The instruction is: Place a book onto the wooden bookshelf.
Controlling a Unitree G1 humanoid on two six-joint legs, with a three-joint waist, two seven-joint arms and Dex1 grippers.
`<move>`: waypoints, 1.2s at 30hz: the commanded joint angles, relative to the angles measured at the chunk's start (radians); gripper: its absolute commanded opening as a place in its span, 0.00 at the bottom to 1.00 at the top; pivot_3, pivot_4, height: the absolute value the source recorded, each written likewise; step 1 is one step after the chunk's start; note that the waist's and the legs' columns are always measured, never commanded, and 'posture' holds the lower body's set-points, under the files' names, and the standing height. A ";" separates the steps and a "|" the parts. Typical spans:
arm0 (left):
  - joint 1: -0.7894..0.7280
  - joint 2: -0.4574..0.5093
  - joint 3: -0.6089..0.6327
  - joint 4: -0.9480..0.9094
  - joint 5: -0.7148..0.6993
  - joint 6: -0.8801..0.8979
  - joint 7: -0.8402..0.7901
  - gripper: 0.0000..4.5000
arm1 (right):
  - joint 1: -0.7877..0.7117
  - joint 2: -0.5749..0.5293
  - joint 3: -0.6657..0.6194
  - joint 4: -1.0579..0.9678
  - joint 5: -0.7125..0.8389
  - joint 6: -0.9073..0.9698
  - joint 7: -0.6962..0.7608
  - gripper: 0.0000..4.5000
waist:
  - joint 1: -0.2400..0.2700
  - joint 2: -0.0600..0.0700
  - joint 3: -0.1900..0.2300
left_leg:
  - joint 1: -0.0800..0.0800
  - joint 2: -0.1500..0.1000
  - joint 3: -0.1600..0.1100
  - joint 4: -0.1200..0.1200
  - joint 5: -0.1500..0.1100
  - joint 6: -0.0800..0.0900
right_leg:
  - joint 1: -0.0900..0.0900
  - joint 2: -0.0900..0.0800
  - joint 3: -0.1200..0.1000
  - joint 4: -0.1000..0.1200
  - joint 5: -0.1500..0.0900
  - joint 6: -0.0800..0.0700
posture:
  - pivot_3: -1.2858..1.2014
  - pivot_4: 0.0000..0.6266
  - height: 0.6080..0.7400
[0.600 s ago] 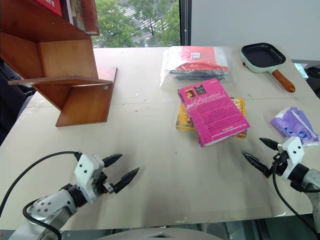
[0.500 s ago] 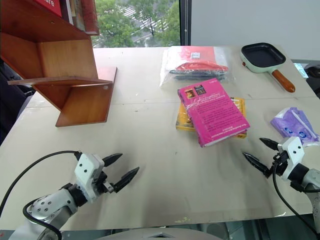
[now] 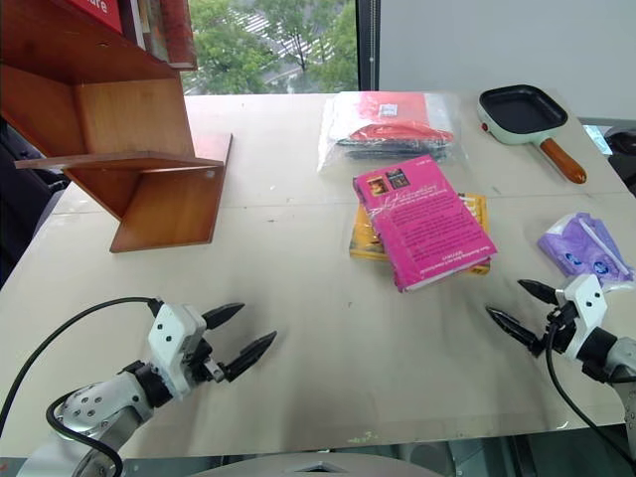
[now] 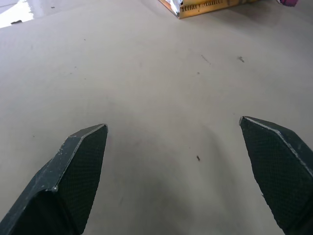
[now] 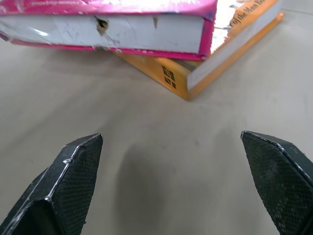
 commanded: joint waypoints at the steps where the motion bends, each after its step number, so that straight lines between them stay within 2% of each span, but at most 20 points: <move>1: 0.000 0.006 0.016 -0.007 -0.004 -0.024 -0.009 0.99 | -0.014 -0.004 -0.021 0.009 0.004 -0.037 0.014 1.00 | 0.000 0.000 0.000 | 0.000 0.000 0.000 0.000 0.000 0.000 | 0.000 0.000 0.000 0.000 0.000 0.000 | 0.52 0.24 0.96; 4: -0.009 0.016 0.019 -0.008 -0.010 -0.026 -0.019 1.00 | -0.038 -0.018 -0.040 0.048 0.005 -0.060 0.024 0.82 | 0.000 0.000 0.000 | 0.000 0.000 0.000 0.000 0.000 0.000 | 0.000 0.000 0.000 0.000 0.000 0.000 | 0.52 0.24 0.96; 6: -0.030 0.032 0.043 -0.011 -0.040 -0.016 -0.039 1.00 | -0.075 -0.036 -0.056 0.087 0.009 -0.065 0.024 0.57 | -0.001 0.000 0.000 | 0.000 0.000 0.000 0.000 0.000 0.000 | 0.000 0.000 0.000 0.000 0.000 0.000 | 0.52 0.24 0.96; 8: -0.059 0.058 0.073 -0.010 -0.070 -0.004 -0.066 1.00 | -0.123 -0.057 -0.063 0.131 0.009 -0.069 0.027 0.37 | -0.001 0.000 0.000 | 0.000 0.000 0.000 0.000 0.000 0.000 | 0.000 0.000 0.000 0.000 0.000 0.000 | 0.52 0.24 0.96; 9: -0.076 0.077 0.093 -0.010 -0.091 0.005 -0.082 1.00 | -0.157 -0.072 -0.064 0.160 0.007 -0.072 0.028 0.37 | -0.002 0.000 0.000 | 0.000 0.000 0.000 0.000 0.000 0.000 | 0.000 0.000 0.000 0.000 0.000 0.000 | 0.52 0.24 0.96; 10: -0.089 0.095 0.107 -0.011 -0.106 0.011 -0.097 1.00 | -0.187 -0.083 -0.062 0.187 0.004 -0.077 0.030 0.24 | -0.003 0.000 0.000 | 0.001 0.000 0.000 0.000 0.000 0.000 | 0.000 0.000 0.000 0.001 0.000 -0.001 | 0.52 0.24 0.96; 12: -0.115 0.133 0.140 -0.015 -0.138 0.005 -0.139 1.00 | -0.268 -0.108 -0.050 0.262 -0.014 -0.098 0.033 0.07 | -0.006 0.002 0.000 | 0.001 0.000 0.000 0.001 0.000 0.000 | 0.000 0.001 0.000 0.001 0.001 -0.003 | 0.52 0.24 0.96; 13: -0.122 0.145 0.149 -0.015 -0.150 0.005 -0.152 1.00 | -0.295 -0.115 -0.045 0.287 -0.020 -0.106 0.035 0.03 | -0.007 0.001 0.000 | 0.001 0.000 0.000 0.000 0.000 0.000 | 0.000 0.001 0.000 0.001 0.001 -0.003 | 0.52 0.24 0.96; 18: -0.188 0.250 0.229 -0.019 -0.315 0.085 -0.267 1.00 | -0.615 -0.114 0.062 0.553 -0.124 -0.183 0.042 0.03 | -0.016 0.002 0.003 | 0.001 0.000 0.002 0.000 0.000 0.000 | 0.000 0.002 0.001 0.001 0.002 -0.002 | 0.52 0.24 0.96; 25: -0.348 0.348 0.265 0.022 -0.387 0.134 -0.309 1.00 | -0.942 -0.039 0.195 0.899 -0.240 -0.280 0.100 0.03 | -0.010 0.002 0.003 | 0.001 0.001 0.000 0.000 0.000 0.000 | 0.000 0.002 -0.001 0.001 0.003 -0.002 | 0.52 0.24 0.96; 30: -0.343 0.365 0.260 -0.004 -0.386 0.145 -0.332 1.00 | -1.034 -0.004 0.234 1.009 -0.274 -0.324 0.166 0.03 | -0.011 0.003 0.003 | -0.009 -0.001 -0.001 0.000 0.003 -0.005 | -0.008 -0.001 -0.003 -0.002 0.003 -0.002 | 0.52 0.24 0.96; 32: -0.325 0.368 0.260 -0.026 -0.375 0.146 -0.334 1.00 | -1.051 0.006 0.239 1.015 -0.272 -0.314 0.203 0.03 | -0.012 0.003 0.003 | -0.017 -0.001 -0.001 0.000 0.003 -0.005 | -0.015 -0.001 -0.003 -0.002 0.003 -0.002 | 0.52 0.24 0.96; 36: -0.304 0.337 0.244 -0.066 -0.376 0.149 -0.304 1.00 | -1.040 0.030 0.265 0.967 -0.263 -0.287 0.305 0.03 | -0.012 0.003 0.003 | -0.018 -0.001 -0.002 -0.001 0.003 -0.006 | -0.015 -0.001 -0.004 -0.003 0.003 -0.002 | 0.52 0.24 0.96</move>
